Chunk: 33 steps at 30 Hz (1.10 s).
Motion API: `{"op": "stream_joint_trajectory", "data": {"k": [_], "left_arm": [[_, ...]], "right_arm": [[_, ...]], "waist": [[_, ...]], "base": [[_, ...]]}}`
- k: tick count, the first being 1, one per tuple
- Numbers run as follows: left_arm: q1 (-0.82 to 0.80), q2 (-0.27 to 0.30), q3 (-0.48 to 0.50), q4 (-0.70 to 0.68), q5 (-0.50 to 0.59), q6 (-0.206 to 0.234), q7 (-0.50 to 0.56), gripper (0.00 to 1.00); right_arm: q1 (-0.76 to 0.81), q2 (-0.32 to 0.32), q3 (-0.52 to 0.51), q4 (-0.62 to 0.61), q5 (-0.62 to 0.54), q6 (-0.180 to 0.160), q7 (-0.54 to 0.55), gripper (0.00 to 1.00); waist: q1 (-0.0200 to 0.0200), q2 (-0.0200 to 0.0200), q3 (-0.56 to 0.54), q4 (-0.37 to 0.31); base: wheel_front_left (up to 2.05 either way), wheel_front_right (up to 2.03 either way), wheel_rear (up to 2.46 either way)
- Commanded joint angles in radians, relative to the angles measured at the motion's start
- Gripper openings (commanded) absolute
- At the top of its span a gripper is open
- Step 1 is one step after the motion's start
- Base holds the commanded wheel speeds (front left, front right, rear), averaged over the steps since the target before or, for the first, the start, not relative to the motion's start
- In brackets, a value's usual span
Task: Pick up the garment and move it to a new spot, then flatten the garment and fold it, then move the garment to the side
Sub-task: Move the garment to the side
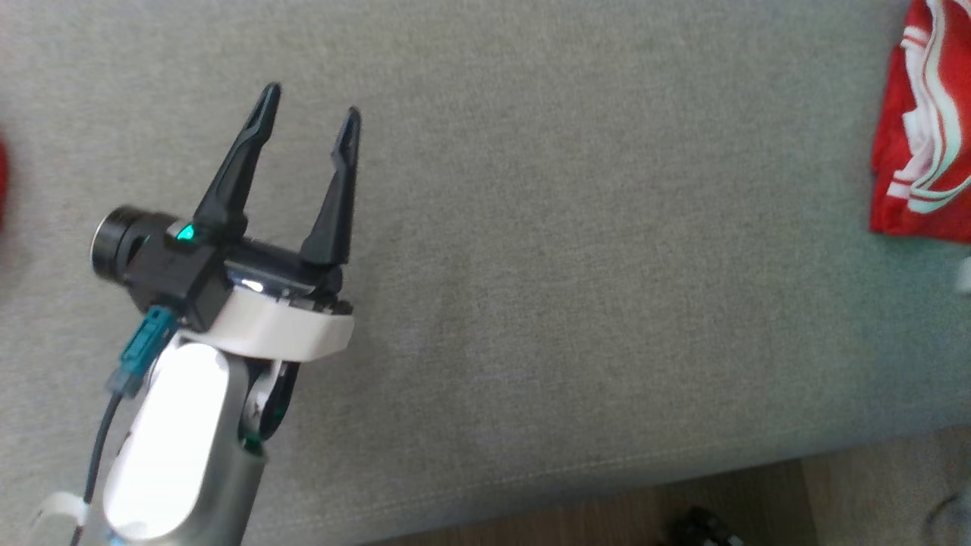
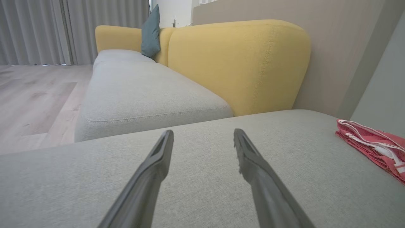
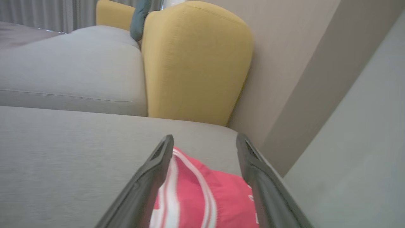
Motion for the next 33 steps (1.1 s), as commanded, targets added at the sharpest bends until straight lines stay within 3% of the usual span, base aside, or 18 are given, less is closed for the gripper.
{"op": "stream_joint_trajectory", "data": {"k": [1,5,12,33], "left_arm": [[0.012,0.007,0.049,-0.024,-0.007,0.008,-0.005,1.0],[0.05,0.001,0.074,-0.012,-0.013,0.017,-0.005,1.0],[0.108,-0.004,0.124,0.005,-0.022,0.036,-0.005,1.0],[0.236,-0.014,0.18,0.051,-0.022,0.051,-0.005,1.0]], "right_arm": [[0.035,0.012,0.074,-0.048,0.014,-0.001,-0.016,1.0],[0.084,0.035,0.204,-0.042,0.049,-0.001,-0.03,1.0],[0.138,0.061,0.309,-0.02,0.098,-0.001,-0.073,1.0],[0.271,0.07,0.39,-0.015,0.182,-0.001,-0.086,1.0]], "waist": [[0.0,0.0,-0.041,0.014],[0.0,0.0,-0.084,0.039],[0.0,0.0,-0.142,0.087],[0.0,0.0,-0.292,0.146]], "base": [[0.0,0.0,0.0],[0.0,0.0,0.0],[0.0,0.0,0.0],[0.0,0.0,0.0]]}}
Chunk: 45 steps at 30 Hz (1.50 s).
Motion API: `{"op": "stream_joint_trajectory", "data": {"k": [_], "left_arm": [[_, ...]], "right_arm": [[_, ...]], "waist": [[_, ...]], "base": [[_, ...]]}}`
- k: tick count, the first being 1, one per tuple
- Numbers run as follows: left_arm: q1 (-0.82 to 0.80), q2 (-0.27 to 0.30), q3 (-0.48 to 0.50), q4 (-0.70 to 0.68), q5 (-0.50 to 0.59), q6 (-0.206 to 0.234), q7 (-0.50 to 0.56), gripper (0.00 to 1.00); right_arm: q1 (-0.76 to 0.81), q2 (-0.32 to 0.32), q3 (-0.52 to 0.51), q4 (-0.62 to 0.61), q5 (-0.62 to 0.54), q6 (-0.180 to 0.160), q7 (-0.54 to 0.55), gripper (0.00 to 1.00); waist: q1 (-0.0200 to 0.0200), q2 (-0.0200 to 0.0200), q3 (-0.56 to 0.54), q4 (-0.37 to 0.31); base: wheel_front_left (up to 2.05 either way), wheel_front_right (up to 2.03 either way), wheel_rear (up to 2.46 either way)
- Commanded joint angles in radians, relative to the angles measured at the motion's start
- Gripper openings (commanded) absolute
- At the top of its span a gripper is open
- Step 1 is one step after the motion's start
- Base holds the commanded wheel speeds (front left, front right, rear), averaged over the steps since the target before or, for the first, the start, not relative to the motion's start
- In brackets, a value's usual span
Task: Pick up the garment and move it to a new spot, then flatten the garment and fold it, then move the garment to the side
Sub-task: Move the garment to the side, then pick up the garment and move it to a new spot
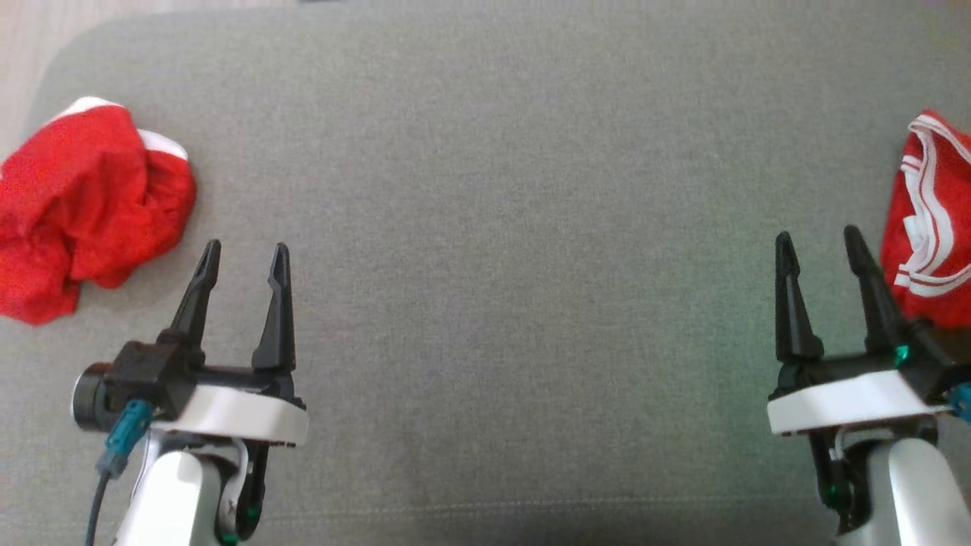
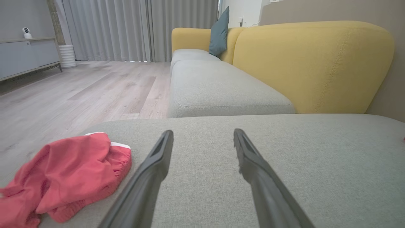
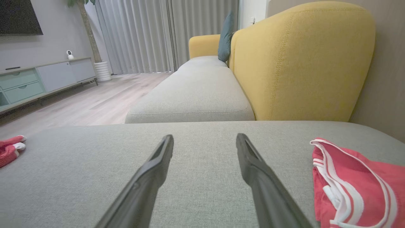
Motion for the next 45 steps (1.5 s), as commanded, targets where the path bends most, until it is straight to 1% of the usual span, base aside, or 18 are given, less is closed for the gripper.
{"op": "stream_joint_trajectory", "data": {"k": [1,11,17,30,41,45], "left_arm": [[-0.018,0.01,0.04,-0.029,-0.002,0.008,-0.005,1.0],[0.054,0.012,0.042,-0.009,-0.006,0.013,-0.005,1.0],[0.085,0.015,0.035,-0.002,-0.005,0.019,-0.004,1.0],[0.094,0.023,0.027,-0.004,-0.007,0.038,0.013,1.0],[0.084,0.028,0.022,0.004,-0.013,0.041,0.011,1.0],[0.075,0.028,0.024,0.01,-0.016,0.043,0.009,1.0]], "right_arm": [[-0.001,-0.003,0.026,-0.037,0.007,-0.001,-0.005,1.0],[0.083,-0.003,0.031,-0.057,0.027,-0.001,0.011,1.0],[0.115,-0.003,0.029,-0.075,0.03,-0.001,0.023,1.0],[0.128,-0.003,0.028,-0.087,0.04,-0.001,0.03,1.0],[0.124,-0.003,0.024,-0.089,0.041,-0.001,0.03,1.0],[0.126,-0.003,0.018,-0.091,0.039,-0.001,0.03,1.0]], "waist": [[0.0001,0.0,-0.016,0.009],[0.0001,0.0,-0.104,0.014],[0.0001,0.0,-0.137,0.013],[0.0001,0.0,-0.146,0.015],[0.0001,0.0,-0.141,0.016],[0.0001,0.0,-0.14,0.025]], "base": [[0.0,0.0,0.0],[0.0,0.0,0.0],[0.0,0.0,0.0],[0.0,0.0,0.0],[0.0,0.0,0.0],[0.0,0.0,0.0]]}}
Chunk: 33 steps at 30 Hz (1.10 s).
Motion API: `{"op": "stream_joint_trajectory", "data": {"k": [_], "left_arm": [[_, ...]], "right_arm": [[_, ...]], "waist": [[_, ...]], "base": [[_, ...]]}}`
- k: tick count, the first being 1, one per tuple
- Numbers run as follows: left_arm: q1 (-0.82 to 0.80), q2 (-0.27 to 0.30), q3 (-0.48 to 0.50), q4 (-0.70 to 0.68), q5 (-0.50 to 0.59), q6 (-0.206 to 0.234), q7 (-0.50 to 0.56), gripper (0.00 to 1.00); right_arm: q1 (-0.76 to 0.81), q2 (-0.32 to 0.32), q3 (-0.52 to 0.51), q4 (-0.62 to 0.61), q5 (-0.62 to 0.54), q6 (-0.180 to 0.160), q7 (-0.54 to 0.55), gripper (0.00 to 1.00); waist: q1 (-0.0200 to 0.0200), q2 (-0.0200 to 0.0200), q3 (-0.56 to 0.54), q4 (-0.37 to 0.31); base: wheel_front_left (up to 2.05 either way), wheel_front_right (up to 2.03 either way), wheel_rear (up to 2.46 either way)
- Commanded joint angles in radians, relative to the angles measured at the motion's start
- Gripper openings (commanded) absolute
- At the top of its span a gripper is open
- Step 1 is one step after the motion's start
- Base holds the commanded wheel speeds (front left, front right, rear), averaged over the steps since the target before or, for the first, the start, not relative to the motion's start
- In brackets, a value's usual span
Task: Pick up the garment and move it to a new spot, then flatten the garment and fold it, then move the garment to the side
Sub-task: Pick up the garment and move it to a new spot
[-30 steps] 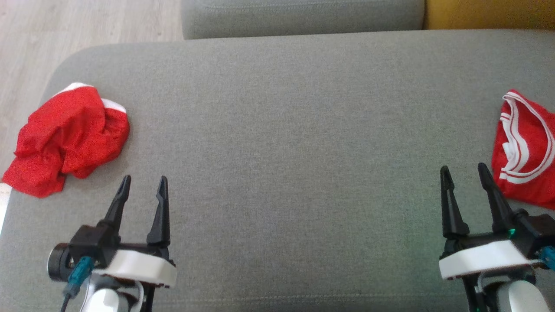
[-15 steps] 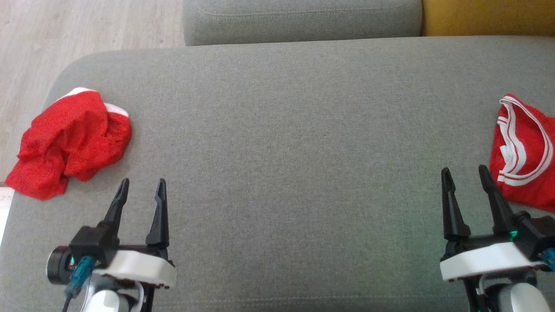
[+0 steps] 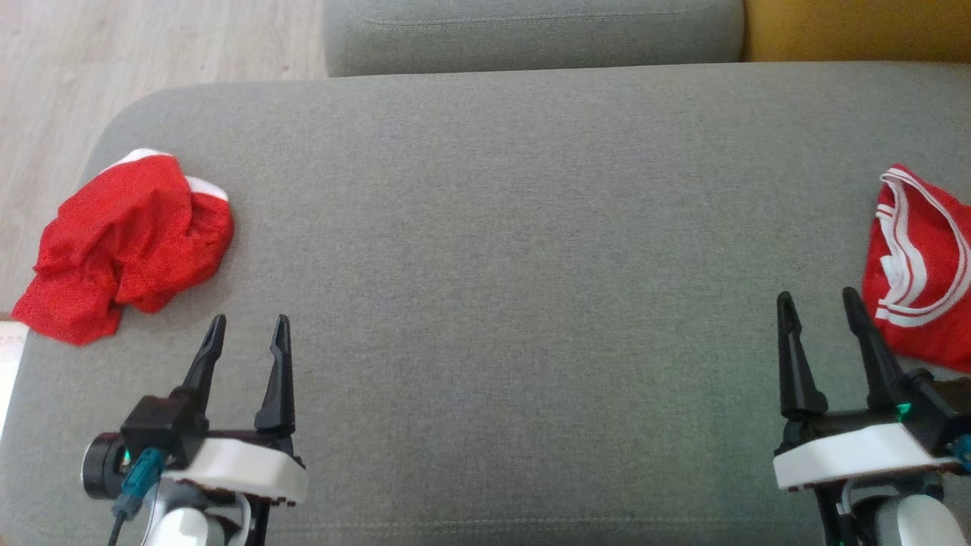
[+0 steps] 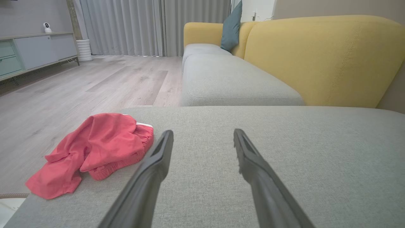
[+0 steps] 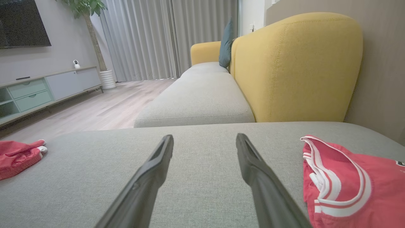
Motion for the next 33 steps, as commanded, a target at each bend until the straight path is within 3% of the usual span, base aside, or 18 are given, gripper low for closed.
{"op": "stream_joint_trajectory", "data": {"k": [1,8,21,33], "left_arm": [[-0.045,0.021,0.03,-0.029,-0.002,0.008,-0.004,1.0],[-0.079,0.014,0.033,-0.026,-0.005,0.005,-0.011,1.0],[-0.159,-0.022,0.057,-0.002,-0.004,-0.028,-0.016,1.0],[-0.157,-0.049,0.102,-0.006,0.025,-0.066,-0.016,1.0]], "right_arm": [[-0.015,-0.005,0.019,-0.041,0.002,-0.001,0.001,1.0],[-0.013,-0.005,0.022,-0.069,-0.002,-0.001,0.008,1.0],[-0.033,-0.005,0.055,-0.077,-0.001,-0.001,0.032,1.0],[-0.047,-0.005,0.056,-0.082,-0.025,-0.001,0.047,1.0]], "waist": [[0.0001,-0.0001,0.002,0.009],[0.0001,-0.0001,0.012,0.092],[0.0001,-0.0001,0.007,0.311],[0.0001,-0.0001,0.013,0.38]], "base": [[0.0,0.0,0.0],[0.0,0.0,0.0],[0.0,0.0,0.0],[0.0,0.0,0.0]]}}
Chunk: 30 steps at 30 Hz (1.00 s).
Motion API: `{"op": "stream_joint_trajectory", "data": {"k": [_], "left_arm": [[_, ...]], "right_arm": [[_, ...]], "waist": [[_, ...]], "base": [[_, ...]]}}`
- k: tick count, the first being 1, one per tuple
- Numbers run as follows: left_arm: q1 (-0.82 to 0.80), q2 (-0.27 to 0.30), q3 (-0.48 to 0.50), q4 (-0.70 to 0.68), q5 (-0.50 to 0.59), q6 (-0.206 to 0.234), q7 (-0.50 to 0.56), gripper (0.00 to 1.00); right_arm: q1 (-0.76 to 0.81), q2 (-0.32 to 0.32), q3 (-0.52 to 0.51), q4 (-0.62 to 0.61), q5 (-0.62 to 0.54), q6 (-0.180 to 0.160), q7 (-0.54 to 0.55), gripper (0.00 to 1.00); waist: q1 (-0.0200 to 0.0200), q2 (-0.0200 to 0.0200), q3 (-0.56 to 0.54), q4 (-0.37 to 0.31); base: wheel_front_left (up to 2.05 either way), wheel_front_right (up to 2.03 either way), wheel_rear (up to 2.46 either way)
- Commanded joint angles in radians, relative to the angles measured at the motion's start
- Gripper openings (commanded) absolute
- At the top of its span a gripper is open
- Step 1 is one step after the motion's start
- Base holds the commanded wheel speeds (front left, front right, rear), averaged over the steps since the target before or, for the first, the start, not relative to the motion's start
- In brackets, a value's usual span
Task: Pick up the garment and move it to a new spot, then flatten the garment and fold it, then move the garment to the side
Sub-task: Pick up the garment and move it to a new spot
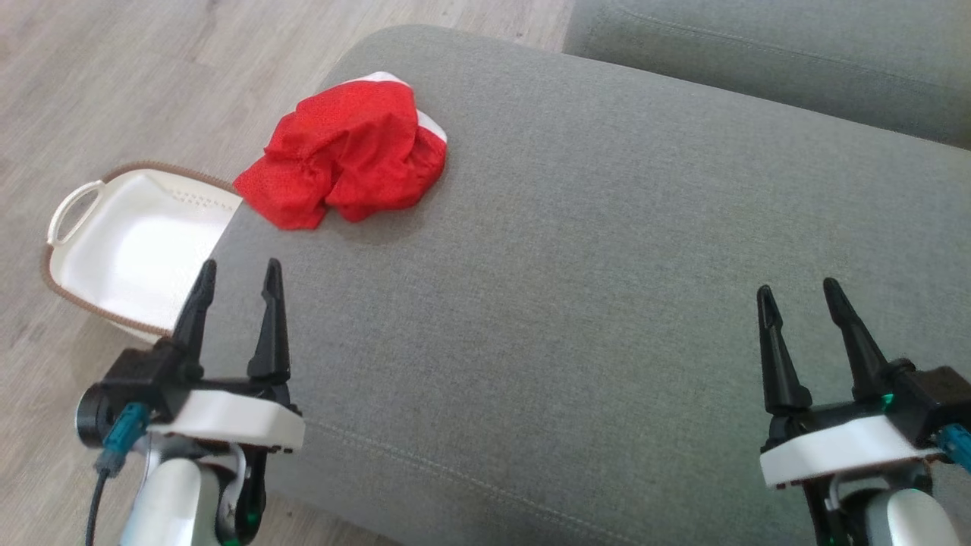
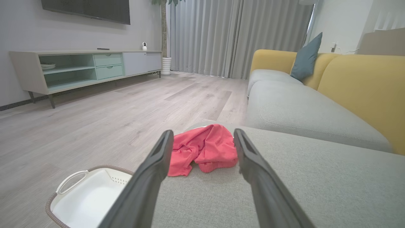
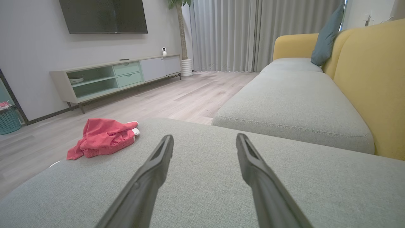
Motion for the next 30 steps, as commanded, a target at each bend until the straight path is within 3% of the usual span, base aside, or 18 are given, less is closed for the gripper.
{"op": "stream_joint_trajectory", "data": {"k": [1,14,22,30], "left_arm": [[-0.049,0.003,0.043,-0.034,0.008,-0.003,-0.012,1.0],[-0.082,-0.039,0.079,-0.044,0.033,-0.03,-0.012,1.0],[-0.233,-0.054,0.117,0.014,0.016,-0.056,-0.012,1.0],[-0.45,-0.059,0.163,0.204,-0.027,-0.099,-0.012,1.0]], "right_arm": [[-0.042,-0.005,0.021,-0.04,-0.006,-0.001,0.004,1.0],[-0.057,-0.005,0.028,-0.056,-0.017,-0.001,0.021,1.0],[-0.114,-0.005,0.036,-0.119,-0.074,-0.001,0.078,1.0],[-0.17,-0.005,0.01,-0.185,-0.122,-0.001,0.131,1.0]], "waist": [[0.0,0.0,0.002,0.005],[0.0,0.0,0.048,0.022],[0.0,0.0,0.2,-0.007],[0.0,0.0,0.347,-0.018]], "base": [[0.0,0.0,0.0],[0.0,0.0,0.0],[0.0,0.0,0.0],[0.0,0.0,0.0]]}}
